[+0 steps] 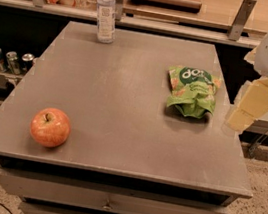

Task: Move green rice chip bag near apple

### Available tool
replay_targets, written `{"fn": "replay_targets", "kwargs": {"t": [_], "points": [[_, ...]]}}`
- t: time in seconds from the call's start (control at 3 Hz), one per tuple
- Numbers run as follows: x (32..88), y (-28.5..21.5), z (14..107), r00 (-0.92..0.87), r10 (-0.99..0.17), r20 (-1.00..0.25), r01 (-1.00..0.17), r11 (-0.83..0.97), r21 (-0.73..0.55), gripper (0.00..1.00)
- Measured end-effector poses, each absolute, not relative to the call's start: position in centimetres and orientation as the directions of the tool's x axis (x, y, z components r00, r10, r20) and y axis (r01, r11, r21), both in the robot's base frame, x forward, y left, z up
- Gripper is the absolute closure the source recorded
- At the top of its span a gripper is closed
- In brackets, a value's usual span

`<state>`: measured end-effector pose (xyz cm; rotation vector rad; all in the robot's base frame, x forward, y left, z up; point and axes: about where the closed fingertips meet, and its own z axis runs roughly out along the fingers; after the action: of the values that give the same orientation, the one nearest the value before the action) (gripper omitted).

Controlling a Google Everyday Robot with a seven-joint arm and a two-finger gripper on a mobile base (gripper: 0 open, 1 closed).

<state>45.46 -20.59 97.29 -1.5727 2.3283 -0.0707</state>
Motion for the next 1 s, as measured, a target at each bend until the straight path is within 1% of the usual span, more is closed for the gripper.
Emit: {"fn": "replay_targets", "kwargs": {"t": [0.33, 1.0], "points": [[46.81, -19.90, 96.02, -0.471, -0.849, -0.239, -0.829, 0.519, -0.208, 0.00], [47.64, -19.86, 96.11, -0.564, -0.772, -0.292, -0.759, 0.624, -0.184, 0.00]]}}
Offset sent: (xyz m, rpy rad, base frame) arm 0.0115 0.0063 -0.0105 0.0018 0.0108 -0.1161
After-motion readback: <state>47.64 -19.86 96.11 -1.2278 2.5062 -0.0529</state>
